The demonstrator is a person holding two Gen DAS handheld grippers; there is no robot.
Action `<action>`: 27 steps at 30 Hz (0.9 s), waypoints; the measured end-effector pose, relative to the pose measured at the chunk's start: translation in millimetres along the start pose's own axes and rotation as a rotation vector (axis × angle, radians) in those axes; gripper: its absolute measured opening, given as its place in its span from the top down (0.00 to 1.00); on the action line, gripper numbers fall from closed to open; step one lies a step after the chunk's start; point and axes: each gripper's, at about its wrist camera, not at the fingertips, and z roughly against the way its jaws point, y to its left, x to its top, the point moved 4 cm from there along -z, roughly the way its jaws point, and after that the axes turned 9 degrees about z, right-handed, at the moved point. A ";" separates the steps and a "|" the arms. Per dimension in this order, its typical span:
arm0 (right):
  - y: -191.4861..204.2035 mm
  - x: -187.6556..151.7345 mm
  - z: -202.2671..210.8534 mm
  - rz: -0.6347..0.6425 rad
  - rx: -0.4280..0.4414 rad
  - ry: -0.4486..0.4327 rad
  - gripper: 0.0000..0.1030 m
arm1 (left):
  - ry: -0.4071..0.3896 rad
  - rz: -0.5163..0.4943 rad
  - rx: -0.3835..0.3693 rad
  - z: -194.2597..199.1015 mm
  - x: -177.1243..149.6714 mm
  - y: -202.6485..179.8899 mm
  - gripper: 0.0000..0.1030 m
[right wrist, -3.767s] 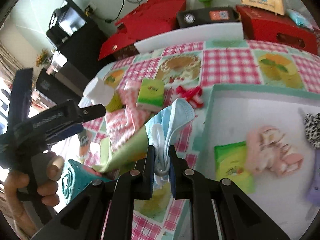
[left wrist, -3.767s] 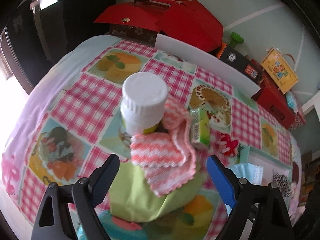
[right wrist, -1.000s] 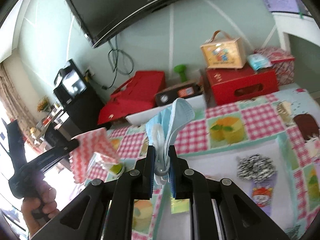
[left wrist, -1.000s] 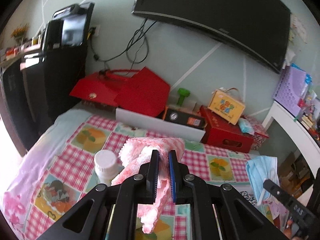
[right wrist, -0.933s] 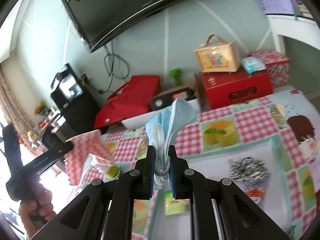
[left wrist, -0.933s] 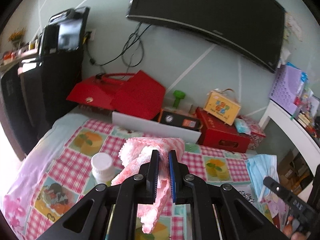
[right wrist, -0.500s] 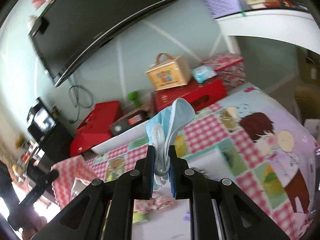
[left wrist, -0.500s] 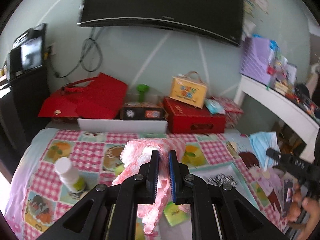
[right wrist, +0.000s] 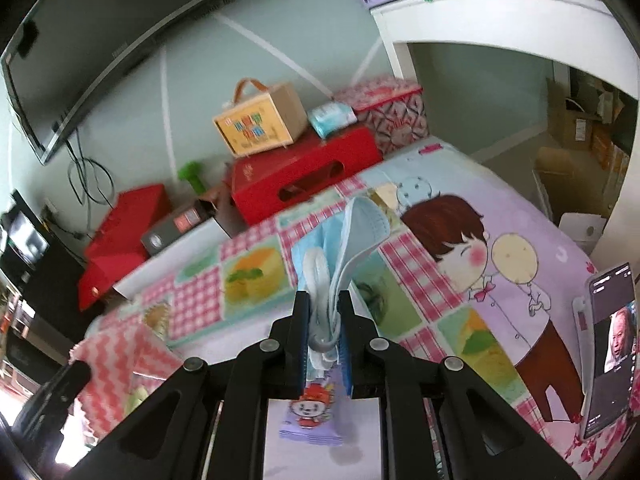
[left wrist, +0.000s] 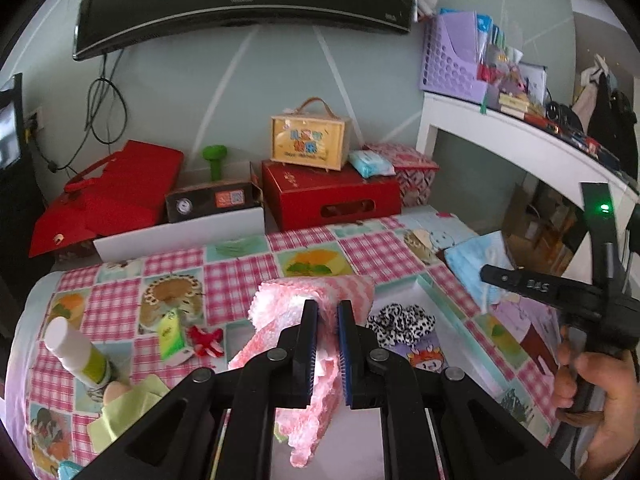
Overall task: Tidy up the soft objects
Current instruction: 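Carry the zigzag towel and the face mask over the tray with both tools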
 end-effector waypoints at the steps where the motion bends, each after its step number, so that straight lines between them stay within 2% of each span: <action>1: -0.9 -3.0 -7.5 0.000 -0.003 0.020 0.87 | 0.007 -0.002 0.002 -2.8 -1.9 -0.5 0.90; 12: 1.0 -21.2 -52.0 0.016 0.001 0.122 0.87 | 0.073 0.000 0.015 -31.3 -18.1 -1.1 0.89; 15: 0.2 -24.5 -60.6 0.028 -0.019 0.141 0.87 | 0.101 0.015 0.026 -41.1 -23.5 2.4 0.89; 19: 0.9 -30.1 -69.6 0.013 0.008 0.172 0.87 | 0.154 0.040 0.048 -57.2 -32.5 10.0 0.89; 27: 21.6 -38.0 -80.0 0.076 0.035 0.231 0.87 | 0.253 0.102 0.097 -82.7 -50.1 27.9 0.89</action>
